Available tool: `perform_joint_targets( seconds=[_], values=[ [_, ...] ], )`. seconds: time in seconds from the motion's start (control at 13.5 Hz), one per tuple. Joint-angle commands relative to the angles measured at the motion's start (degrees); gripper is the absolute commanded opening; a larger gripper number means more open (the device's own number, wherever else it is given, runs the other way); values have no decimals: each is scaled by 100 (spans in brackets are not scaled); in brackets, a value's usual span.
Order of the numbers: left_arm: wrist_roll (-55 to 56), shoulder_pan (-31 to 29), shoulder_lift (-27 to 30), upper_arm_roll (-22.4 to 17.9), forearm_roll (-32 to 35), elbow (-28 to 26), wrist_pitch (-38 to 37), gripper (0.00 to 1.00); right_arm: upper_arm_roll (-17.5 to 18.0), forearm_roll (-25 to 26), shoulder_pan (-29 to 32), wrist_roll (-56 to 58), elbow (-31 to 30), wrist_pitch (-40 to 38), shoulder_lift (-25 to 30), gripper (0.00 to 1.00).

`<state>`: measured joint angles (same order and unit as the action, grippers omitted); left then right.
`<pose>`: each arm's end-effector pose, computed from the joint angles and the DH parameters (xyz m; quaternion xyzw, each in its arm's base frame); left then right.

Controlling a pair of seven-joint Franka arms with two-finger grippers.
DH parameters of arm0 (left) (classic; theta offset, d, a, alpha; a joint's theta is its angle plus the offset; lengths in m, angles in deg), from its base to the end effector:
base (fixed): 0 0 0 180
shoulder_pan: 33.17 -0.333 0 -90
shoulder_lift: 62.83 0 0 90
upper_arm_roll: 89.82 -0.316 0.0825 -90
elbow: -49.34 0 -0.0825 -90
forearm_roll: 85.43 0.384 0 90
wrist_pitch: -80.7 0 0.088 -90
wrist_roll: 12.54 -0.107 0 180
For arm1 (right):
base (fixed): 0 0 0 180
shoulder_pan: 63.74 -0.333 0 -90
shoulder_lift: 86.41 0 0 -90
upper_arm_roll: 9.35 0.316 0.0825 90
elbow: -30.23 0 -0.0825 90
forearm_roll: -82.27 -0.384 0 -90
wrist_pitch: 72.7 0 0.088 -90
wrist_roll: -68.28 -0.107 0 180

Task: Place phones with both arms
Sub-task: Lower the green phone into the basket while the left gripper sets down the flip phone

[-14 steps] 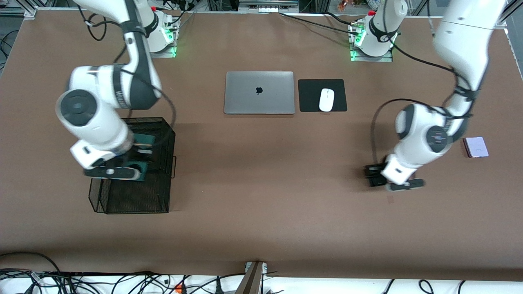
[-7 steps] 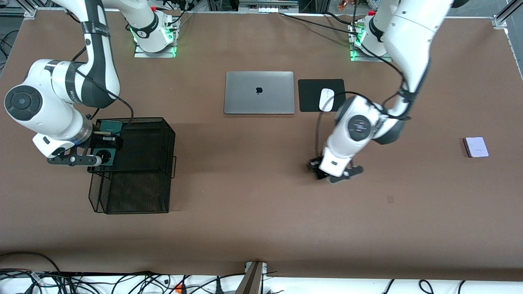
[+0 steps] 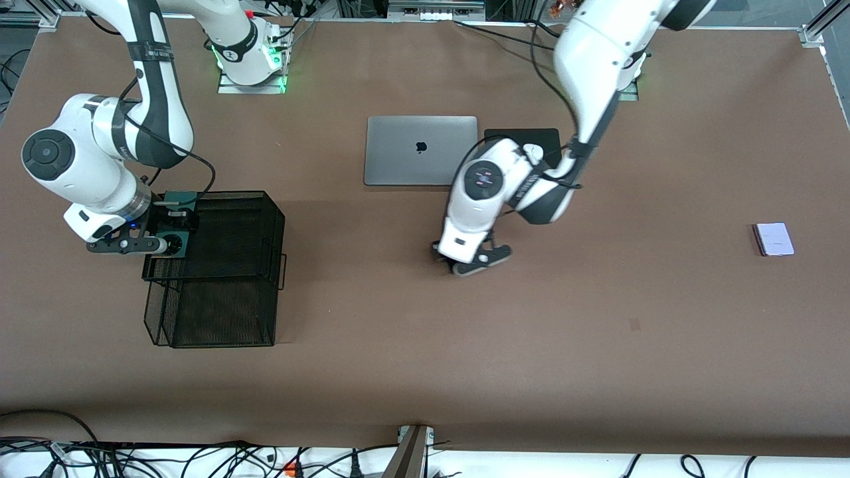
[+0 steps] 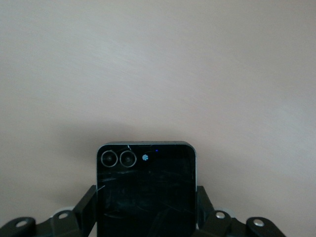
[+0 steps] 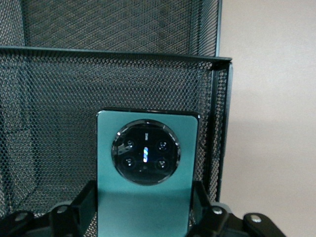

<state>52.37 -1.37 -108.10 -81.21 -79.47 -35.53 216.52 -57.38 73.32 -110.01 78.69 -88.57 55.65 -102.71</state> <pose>0.5680 -0.4558 0.2192 0.9779 0.2016 0.0220 0.0517 0.5746 -0.0009 0.3345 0.9984 0.0353 -0.0122 0.0434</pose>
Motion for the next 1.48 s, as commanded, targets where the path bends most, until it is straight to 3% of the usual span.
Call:
perform_joint_targets(
  seconds=[0.0,0.22,0.37,0.74,0.89,1.18,1.26,1.41],
  values=[
    [-22,422,-613,-288,230,1006,-196,0,-22,60,-49,424,-161,110,197,0],
    [-58,887,-1156,-368,739,1751,-205,0,-14,42,-49,479,-161,286,92,0],
    [-58,1256,-1535,-639,811,2297,-353,0,-5,33,-49,479,-161,400,4,0],
    [-75,1636,-1668,-764,819,2458,-416,0,-5,-89,-5,461,-161,409,-76,5],
    [-163,1680,-1730,-825,828,2484,-407,0,-5,-397,-13,479,-161,401,-155,26],
    [-225,1742,-1791,-948,820,2493,-320,0,13,-424,-13,453,-99,401,-199,92],
    [-207,1733,-1783,-948,820,2493,-319,10,13,-424,-13,435,-90,392,-190,99],
    [-172,1724,-1774,-966,811,2554,-311,100,13,-424,-22,418,23,331,-190,100]
  ],
)
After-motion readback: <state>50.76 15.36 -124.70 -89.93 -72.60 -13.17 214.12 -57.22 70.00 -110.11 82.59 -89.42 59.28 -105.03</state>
